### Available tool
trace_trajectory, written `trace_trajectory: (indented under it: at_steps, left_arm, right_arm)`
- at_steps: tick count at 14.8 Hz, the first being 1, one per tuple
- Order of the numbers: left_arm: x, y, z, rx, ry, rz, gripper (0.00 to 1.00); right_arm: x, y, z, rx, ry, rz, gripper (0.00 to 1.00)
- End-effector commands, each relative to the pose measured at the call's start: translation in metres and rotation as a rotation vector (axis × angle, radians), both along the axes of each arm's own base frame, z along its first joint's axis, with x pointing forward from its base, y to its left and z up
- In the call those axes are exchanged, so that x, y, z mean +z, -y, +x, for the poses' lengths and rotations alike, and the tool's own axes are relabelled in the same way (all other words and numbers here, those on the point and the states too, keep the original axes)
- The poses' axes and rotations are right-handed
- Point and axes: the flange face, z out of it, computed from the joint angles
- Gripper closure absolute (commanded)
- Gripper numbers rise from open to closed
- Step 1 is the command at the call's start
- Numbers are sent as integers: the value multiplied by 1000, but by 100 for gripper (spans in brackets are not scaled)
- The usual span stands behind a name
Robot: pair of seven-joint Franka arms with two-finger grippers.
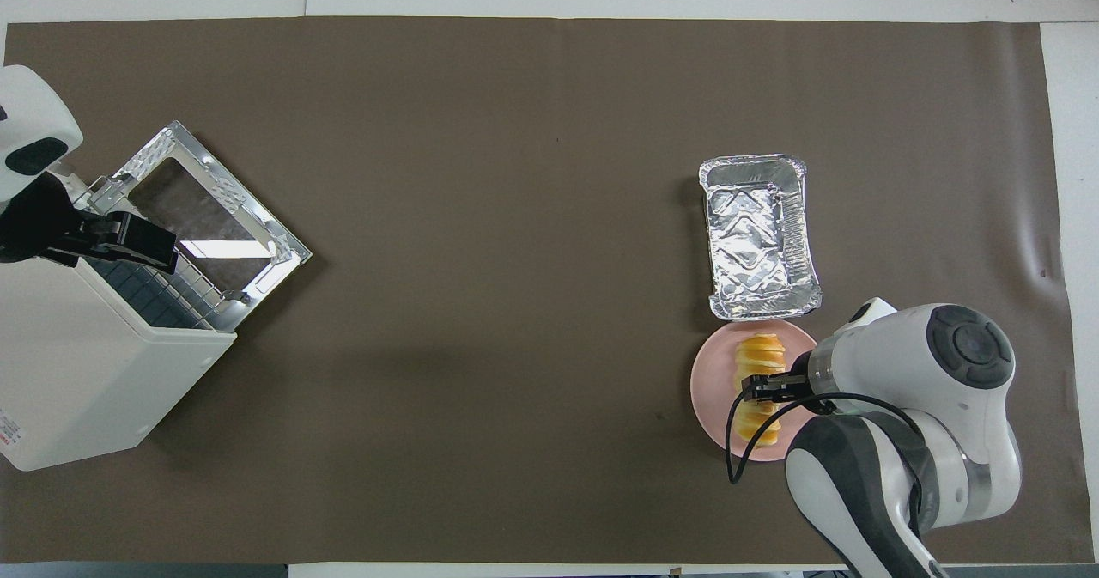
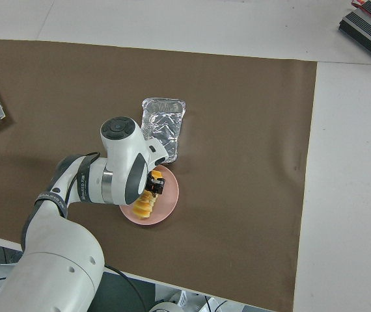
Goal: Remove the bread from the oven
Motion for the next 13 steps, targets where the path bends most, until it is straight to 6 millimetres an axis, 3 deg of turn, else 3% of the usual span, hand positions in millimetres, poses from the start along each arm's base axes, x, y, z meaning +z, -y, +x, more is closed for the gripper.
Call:
trace_trajectory:
  at_steps: [1, 4, 7, 11, 13]
  left_arm:
    - [4, -3, -5, 5, 14, -17, 0]
    - [4, -4, -5, 6, 14, -17, 0]
    - [5, -3, -6, 5, 15, -18, 0]
    - [4, -3, -5, 5, 14, -17, 0]
    - [4, -4, -5, 6, 14, -17, 0]
  right_arm:
    - [65, 25, 32, -50, 24, 13, 0]
    - [137, 61, 62, -52, 112, -36, 0]
    - [204, 83, 84, -12, 140, -71, 0]
    - [264, 101, 120, 30, 154, -103, 0]
    - [278, 107, 132, 37, 194, -146, 0]
